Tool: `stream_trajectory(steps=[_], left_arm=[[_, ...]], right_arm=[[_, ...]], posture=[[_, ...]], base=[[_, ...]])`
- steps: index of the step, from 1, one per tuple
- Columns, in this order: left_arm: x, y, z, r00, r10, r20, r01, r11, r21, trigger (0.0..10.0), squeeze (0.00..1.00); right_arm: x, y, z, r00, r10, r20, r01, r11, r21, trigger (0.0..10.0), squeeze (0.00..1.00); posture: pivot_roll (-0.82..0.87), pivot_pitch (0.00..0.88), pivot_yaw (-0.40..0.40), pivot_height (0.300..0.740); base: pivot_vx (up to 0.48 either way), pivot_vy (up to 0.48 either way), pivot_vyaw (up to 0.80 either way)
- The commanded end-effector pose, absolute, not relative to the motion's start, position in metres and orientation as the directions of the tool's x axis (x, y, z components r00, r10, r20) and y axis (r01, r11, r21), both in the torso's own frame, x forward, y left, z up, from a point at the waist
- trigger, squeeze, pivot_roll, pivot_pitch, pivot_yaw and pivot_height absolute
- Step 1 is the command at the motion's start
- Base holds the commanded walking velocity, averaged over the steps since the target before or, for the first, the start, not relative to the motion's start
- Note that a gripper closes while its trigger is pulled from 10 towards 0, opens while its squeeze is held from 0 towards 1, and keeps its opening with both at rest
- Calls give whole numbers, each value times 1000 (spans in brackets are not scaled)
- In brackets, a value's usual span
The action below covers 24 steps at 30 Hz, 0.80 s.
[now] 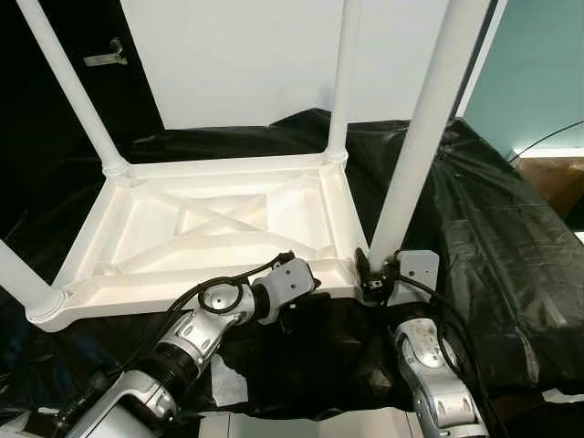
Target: Building children table
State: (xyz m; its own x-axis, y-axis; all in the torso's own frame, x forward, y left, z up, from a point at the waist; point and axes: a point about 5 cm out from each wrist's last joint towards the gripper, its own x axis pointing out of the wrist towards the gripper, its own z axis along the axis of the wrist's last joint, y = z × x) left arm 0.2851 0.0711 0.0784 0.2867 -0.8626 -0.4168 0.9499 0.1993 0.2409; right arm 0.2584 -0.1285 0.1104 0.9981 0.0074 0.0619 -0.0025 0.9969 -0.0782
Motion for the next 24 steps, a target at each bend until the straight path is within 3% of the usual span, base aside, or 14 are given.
stream_trajectory(steps=[1,3,4,8,9,10,13,17,19,24], left_arm=[[249,85,37,-64,-816,-574,998,-55,-33,10000,0],[250,85,37,-63,-816,-574,998,-54,-33,10000,0],[250,85,37,-62,-816,-574,998,-53,-32,10000,0],[250,84,37,-61,-817,-574,998,-53,-31,10000,0],[250,83,37,-62,-816,-574,998,-53,-31,10000,0],[251,82,37,-63,-815,-576,998,-56,-30,10000,0],[251,82,37,-64,-814,-577,998,-58,-28,10000,0],[252,81,37,-65,-814,-577,998,-61,-26,10000,0],[253,78,40,-63,-825,-562,998,-59,-25,10000,0],[253,77,40,-59,-829,-557,998,-54,-26,10000,0]], right_arm=[[254,-157,96,993,-119,-12,116,986,-116,10000,133],[254,-156,97,994,-105,-13,103,988,-114,10000,133],[255,-154,99,998,-66,-15,65,993,-95,10000,0],[259,-152,105,999,46,-9,-46,996,-75,10000,0],[260,-152,107,995,95,-9,-95,993,-73,10000,0],[264,-152,105,955,290,-56,-289,957,19,10000,0],[267,-155,110,910,411,-51,-410,911,38,10000,0],[270,-161,116,879,476,-37,-477,878,-39,10000,0],[276,-166,120,820,569,-65,-572,808,-141,10000,0],[281,-167,123,772,629,-94,-633,745,-212,10000,0]], posture=[[-70,20,5,740],[-70,20,5,740],[-76,20,6,740],[-84,19,8,740],[-84,19,8,740],[-94,20,12,740],[-94,20,12,740],[-95,21,9,740],[-85,17,5,740],[-80,14,1,740]], base=[[0,0,0],[0,0,0],[0,0,0],[0,0,0],[0,0,0],[0,0,0],[0,0,0],[0,0,0],[0,0,0],[0,0,0]])
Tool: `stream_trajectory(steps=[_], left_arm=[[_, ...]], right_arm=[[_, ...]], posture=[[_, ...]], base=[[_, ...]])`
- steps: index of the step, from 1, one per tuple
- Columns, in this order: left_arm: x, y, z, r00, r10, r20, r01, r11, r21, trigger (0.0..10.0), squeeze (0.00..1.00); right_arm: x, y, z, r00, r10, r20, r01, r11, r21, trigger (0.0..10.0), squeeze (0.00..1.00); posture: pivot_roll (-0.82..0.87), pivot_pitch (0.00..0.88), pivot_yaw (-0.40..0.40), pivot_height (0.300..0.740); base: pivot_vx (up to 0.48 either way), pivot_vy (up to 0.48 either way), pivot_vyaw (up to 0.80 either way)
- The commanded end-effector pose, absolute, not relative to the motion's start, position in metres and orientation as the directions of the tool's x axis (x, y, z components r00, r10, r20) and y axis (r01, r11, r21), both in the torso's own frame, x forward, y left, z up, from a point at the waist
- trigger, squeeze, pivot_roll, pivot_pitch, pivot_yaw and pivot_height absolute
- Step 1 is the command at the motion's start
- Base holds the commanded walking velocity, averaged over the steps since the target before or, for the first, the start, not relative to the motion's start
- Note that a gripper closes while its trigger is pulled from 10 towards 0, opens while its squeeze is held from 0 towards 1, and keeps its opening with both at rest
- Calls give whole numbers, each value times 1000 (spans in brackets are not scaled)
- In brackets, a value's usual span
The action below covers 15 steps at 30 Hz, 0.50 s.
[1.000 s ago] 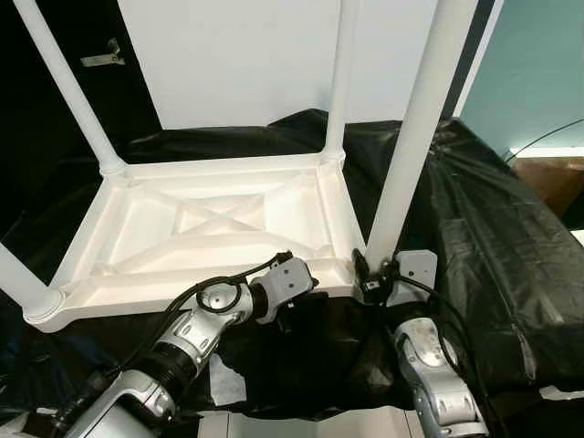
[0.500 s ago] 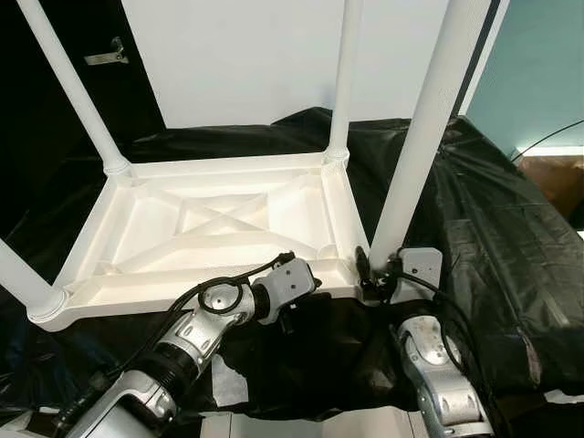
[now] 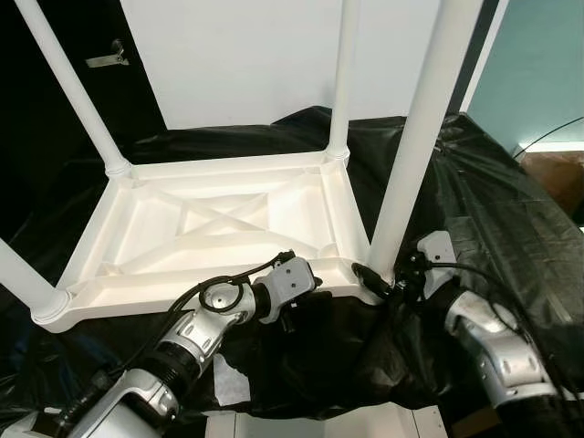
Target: Building children table
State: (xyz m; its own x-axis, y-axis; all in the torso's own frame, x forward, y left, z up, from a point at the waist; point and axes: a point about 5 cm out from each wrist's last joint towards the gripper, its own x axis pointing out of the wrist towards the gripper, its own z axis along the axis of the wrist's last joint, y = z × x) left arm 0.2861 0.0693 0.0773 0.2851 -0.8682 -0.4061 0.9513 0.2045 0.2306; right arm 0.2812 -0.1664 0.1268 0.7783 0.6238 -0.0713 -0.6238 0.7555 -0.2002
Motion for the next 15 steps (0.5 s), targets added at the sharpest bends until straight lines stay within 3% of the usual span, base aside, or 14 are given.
stream_trajectory(steps=[1,6,8,9,11,15], left_arm=[[253,77,40,-57,-829,-556,998,-51,-26,10000,0],[253,79,40,-50,-831,-554,999,-43,-26,10000,0],[253,80,40,-49,-831,-554,999,-42,-25,10000,0],[253,80,40,-48,-831,-553,999,-41,-25,10000,0],[253,80,40,-48,-832,-553,999,-41,-25,10000,0],[253,81,40,-48,-832,-553,999,-41,-26,10000,0]], right_arm=[[282,-166,124,750,653,-104,-657,719,-227,10000,0],[285,-166,128,688,713,-135,-722,654,-224,10000,0],[288,-169,129,664,731,-156,-745,629,-220,6980,0],[289,-171,129,652,739,-170,-756,617,-218,588,0],[289,-172,129,644,744,-179,-763,609,-217,0,0],[289,-176,129,627,755,-191,-777,590,-218,0,0]], posture=[[-75,12,0,740],[-69,12,-2,740],[-66,13,-3,740],[-65,14,-2,740],[-65,14,-2,740],[-68,15,0,740]], base=[[0,0,0],[0,0,0],[0,0,0],[0,0,0],[0,0,0],[0,0,0]])
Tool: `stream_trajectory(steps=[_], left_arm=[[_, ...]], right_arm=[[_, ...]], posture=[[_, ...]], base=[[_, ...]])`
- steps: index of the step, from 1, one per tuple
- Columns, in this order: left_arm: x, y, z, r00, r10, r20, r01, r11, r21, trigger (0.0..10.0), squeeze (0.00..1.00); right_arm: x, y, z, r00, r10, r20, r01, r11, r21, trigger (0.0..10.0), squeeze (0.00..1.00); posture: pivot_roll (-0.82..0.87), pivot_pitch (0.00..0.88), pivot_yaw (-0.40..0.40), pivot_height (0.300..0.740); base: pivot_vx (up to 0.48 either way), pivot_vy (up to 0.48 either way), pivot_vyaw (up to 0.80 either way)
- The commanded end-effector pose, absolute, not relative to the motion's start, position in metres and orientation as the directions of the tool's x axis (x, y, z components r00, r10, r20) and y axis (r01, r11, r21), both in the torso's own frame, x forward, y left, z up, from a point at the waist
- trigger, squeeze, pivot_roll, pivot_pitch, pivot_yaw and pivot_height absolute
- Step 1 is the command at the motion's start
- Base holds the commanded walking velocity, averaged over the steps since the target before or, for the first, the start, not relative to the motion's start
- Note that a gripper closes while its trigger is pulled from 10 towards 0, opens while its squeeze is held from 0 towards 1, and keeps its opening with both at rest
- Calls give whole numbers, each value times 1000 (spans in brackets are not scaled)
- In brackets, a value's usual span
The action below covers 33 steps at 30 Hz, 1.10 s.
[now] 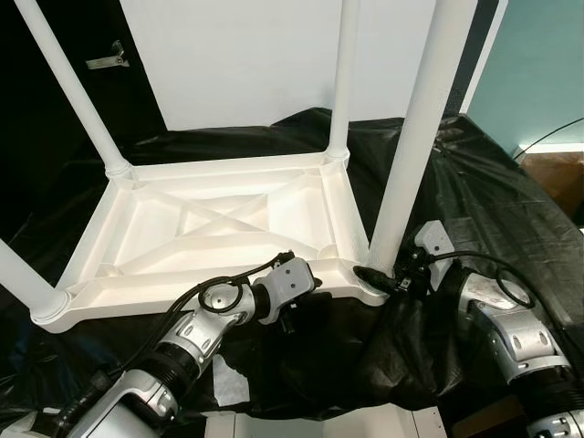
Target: Building children table
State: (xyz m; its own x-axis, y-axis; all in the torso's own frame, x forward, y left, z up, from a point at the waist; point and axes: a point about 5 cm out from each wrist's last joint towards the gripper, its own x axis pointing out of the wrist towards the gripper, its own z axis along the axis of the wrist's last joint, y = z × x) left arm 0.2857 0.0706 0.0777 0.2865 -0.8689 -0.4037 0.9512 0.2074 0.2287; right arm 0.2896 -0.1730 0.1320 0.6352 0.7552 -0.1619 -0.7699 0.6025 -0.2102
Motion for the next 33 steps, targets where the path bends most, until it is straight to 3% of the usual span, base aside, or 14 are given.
stream_trajectory(steps=[1,12,14,16,18,19,21,22,25,28,33], left_arm=[[253,81,40,-49,-831,-554,999,-42,-26,10000,0],[254,79,41,-56,-829,-557,998,-52,-23,10000,0],[254,79,41,-53,-829,-556,999,-50,-22,10000,0],[254,79,41,-52,-829,-556,999,-48,-22,10000,0],[254,80,40,-44,-830,-555,999,-38,-22,10000,0],[254,80,40,-44,-830,-555,999,-38,-22,10000,0],[252,81,39,-43,-830,-556,999,-36,-24,10000,0],[252,81,39,-43,-830,-556,999,-36,-24,10000,0],[251,83,37,-42,-828,-560,999,-30,-30,10000,0],[251,83,37,-41,-828,-560,999,-30,-30,10000,0],[254,83,38,-45,-822,-568,999,-36,-26,10000,0]], right_arm=[[290,-178,130,631,752,-190,-774,593,-223,0,0],[295,-184,130,663,727,-180,-747,629,-215,0,0],[297,-179,129,780,617,-106,-623,748,-229,0,0],[298,-178,129,819,569,-78,-569,788,-234,0,0],[295,-180,115,943,327,-69,-334,922,-197,0,0],[295,-180,115,943,327,-69,-334,922,-197,0,0],[283,-180,97,984,151,-97,-166,970,-175,0,0],[283,-180,97,984,151,-97,-166,970,-175,0,0],[254,-166,76,992,2,-126,-25,985,-173,0,0],[251,-165,75,992,-15,-126,-7,985,-175,0,0],[249,-172,83,972,-227,-56,210,953,-219,0,0]], posture=[[-71,15,3,740],[-77,11,5,740],[-69,7,-5,740],[-67,6,-7,740],[-61,4,-12,740],[-61,4,-12,740],[-56,3,-16,740],[-56,3,-16,740],[-59,8,-4,740],[-59,8,-4,740],[-66,8,1,740]], base=[[0,0,0],[0,0,0],[0,0,0],[0,0,0],[0,0,0],[0,0,0],[0,0,0],[0,0,0],[0,0,0],[0,0,0],[0,0,0]])
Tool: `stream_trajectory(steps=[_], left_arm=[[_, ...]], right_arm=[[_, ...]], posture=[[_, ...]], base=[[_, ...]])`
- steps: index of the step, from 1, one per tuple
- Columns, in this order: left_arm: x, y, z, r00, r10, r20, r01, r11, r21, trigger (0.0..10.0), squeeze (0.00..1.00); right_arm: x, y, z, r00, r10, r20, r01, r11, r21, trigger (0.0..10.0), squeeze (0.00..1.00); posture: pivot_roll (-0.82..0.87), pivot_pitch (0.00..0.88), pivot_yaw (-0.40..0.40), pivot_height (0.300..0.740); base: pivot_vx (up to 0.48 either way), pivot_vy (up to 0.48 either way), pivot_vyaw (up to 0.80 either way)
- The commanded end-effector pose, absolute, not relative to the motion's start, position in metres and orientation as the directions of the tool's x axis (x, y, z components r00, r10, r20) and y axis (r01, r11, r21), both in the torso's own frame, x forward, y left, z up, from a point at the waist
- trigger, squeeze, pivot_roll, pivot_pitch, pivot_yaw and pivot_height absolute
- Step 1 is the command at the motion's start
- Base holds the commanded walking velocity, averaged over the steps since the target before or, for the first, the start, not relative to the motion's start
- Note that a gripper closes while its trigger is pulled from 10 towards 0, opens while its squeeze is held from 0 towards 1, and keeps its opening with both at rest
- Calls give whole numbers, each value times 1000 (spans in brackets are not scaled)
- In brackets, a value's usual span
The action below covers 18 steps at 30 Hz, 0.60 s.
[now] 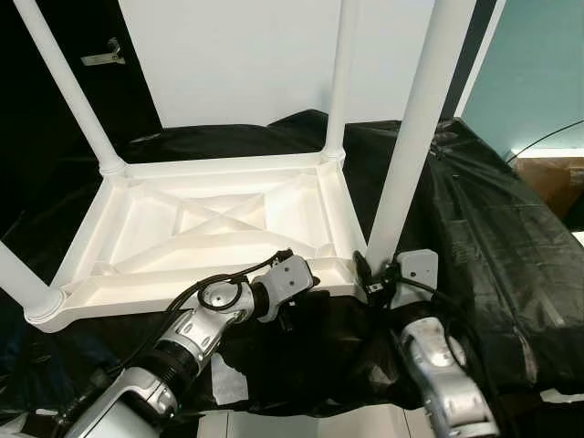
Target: Building children table
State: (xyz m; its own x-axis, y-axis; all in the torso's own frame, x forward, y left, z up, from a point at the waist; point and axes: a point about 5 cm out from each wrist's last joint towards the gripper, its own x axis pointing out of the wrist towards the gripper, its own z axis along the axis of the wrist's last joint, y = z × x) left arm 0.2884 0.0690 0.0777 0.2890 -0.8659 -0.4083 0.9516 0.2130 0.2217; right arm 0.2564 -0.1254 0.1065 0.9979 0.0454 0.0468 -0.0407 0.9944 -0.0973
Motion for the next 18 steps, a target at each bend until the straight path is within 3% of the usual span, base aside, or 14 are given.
stream_trajectory(steps=[1,6,7,8,11,13,14,18], left_arm=[[255,82,38,-45,-823,-566,999,-37,-25,10000,0],[254,79,38,-48,-825,-563,999,-41,-26,10000,0],[253,79,38,-50,-826,-562,999,-42,-26,10000,0],[253,78,37,-50,-826,-561,999,-42,-27,10000,0],[252,78,37,-50,-826,-561,999,-42,-28,10000,0],[253,78,37,-49,-827,-560,999,-41,-27,10000,0],[253,78,37,-48,-828,-558,999,-39,-27,10000,0],[253,77,37,-47,-831,-555,999,-39,-27,10000,0]], right_arm=[[249,-177,86,960,-277,-41,262,940,-217,0,0],[249,-175,85,960,-277,-50,261,942,-213,0,0],[249,-171,84,967,-249,-60,231,949,-217,5333,0],[250,-165,82,979,-188,-75,169,963,-210,10000,1000],[252,-158,81,990,-112,-86,93,975,-201,10000,1000],[253,-148,77,994,9,-108,-32,977,-213,10000,1000],[253,-143,74,987,100,-124,-124,970,-209,10000,0],[251,-139,74,965,236,-113,-256,941,-223,10000,0]], posture=[[-69,8,4,740],[-77,10,3,740],[-78,10,2,740],[-79,11,1,740],[-79,11,-1,740],[-79,11,-4,740],[-76,12,-4,740],[-78,13,-4,740]], base=[[0,0,0],[0,0,0],[0,0,0],[0,0,0],[0,0,0],[0,0,0],[0,0,0],[0,0,0]])
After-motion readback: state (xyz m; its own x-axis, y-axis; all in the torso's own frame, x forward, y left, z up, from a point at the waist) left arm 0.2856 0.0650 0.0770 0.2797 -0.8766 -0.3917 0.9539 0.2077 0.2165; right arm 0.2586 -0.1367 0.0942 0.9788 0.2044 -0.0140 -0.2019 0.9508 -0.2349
